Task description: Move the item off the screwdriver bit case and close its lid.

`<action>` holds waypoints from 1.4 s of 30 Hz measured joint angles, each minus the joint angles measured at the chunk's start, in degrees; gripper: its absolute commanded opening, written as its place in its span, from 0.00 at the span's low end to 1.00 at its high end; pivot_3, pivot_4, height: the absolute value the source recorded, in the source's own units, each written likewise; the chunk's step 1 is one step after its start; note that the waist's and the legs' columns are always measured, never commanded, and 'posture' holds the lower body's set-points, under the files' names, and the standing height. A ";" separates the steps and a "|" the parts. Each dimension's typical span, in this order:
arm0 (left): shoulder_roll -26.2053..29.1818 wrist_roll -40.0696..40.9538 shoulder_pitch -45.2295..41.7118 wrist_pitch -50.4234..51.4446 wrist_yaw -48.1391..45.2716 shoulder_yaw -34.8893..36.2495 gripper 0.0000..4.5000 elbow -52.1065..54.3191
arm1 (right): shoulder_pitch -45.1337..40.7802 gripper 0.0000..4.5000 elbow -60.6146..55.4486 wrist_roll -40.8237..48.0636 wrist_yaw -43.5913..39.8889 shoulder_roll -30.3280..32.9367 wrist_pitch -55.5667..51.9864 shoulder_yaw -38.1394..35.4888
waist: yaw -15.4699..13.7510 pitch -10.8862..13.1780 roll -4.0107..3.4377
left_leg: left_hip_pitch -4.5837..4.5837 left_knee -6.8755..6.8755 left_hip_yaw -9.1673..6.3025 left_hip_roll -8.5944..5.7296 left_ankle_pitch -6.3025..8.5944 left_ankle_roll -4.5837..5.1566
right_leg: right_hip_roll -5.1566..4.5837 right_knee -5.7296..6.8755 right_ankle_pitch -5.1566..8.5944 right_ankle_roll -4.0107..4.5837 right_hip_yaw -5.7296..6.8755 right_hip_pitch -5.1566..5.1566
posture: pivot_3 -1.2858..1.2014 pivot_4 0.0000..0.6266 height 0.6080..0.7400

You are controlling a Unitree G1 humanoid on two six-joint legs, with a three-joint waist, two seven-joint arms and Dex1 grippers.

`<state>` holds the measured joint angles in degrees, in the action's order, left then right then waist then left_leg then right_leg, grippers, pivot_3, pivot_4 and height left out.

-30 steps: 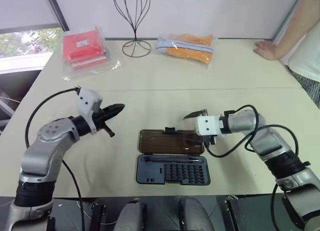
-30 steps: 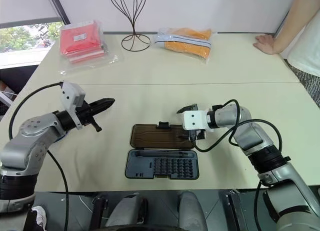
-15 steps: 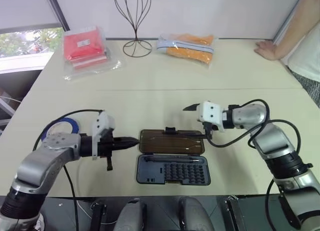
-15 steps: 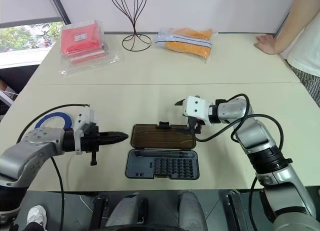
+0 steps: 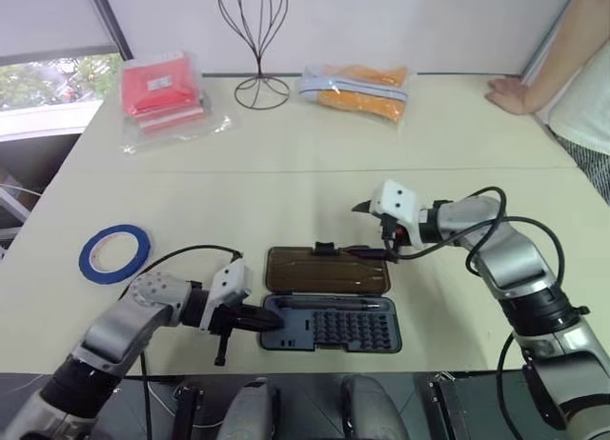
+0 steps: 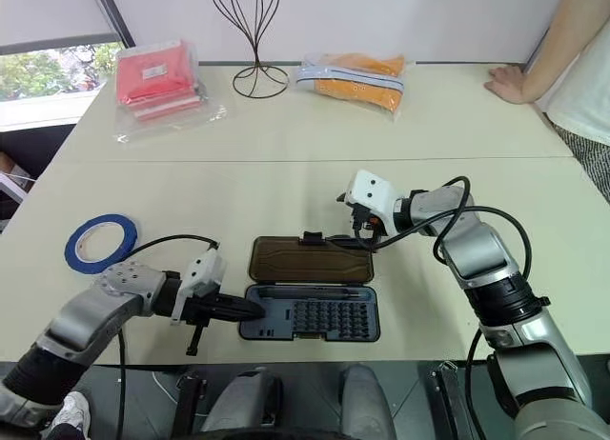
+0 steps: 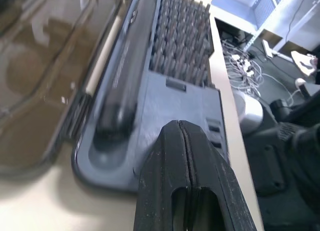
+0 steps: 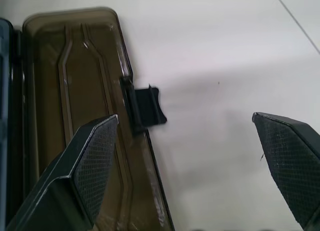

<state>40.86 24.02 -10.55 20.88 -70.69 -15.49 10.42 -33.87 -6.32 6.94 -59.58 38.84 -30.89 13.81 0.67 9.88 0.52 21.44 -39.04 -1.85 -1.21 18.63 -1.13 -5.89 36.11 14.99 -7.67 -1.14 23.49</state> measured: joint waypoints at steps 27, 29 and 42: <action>-1.66 -1.01 2.18 -3.00 2.94 0.48 0.00 0.09 | -1.46 0.39 12.83 -8.49 0.63 -2.00 12.72 6.97 | 0.16 -0.16 -0.18 | -0.12 -0.06 0.00 0.00 0.00 0.01 | 0.02 0.03 0.00 0.00 0.00 -0.12 | 0.52 0.24 1.00; -1.66 -1.01 2.30 -2.95 3.30 0.56 0.00 0.26 | -1.45 0.14 12.74 -8.48 -0.34 -2.00 12.99 7.60 | 0.18 -0.16 -0.17 | -0.18 -0.06 -0.01 0.01 0.00 0.01 | 0.02 0.03 0.00 0.00 0.00 -0.17 | 0.52 0.24 1.00; -1.30 -1.10 4.73 -2.66 5.96 1.33 0.00 2.24 | -1.23 0.01 13.13 -10.43 -3.54 -1.36 16.51 8.15 | 0.19 -0.39 -0.19 | -0.29 -0.01 -0.04 0.05 0.01 0.02 | 0.06 0.02 0.00 0.00 0.01 -0.28 | 0.52 0.24 1.00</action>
<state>39.56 22.92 -5.81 18.22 -64.73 -14.15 12.66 -35.11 6.81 -3.49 -63.12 37.48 -14.38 21.96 0.86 9.49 0.33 21.15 -39.05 -1.89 -1.16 18.63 -1.11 -5.82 36.13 14.99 -7.67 -1.12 23.21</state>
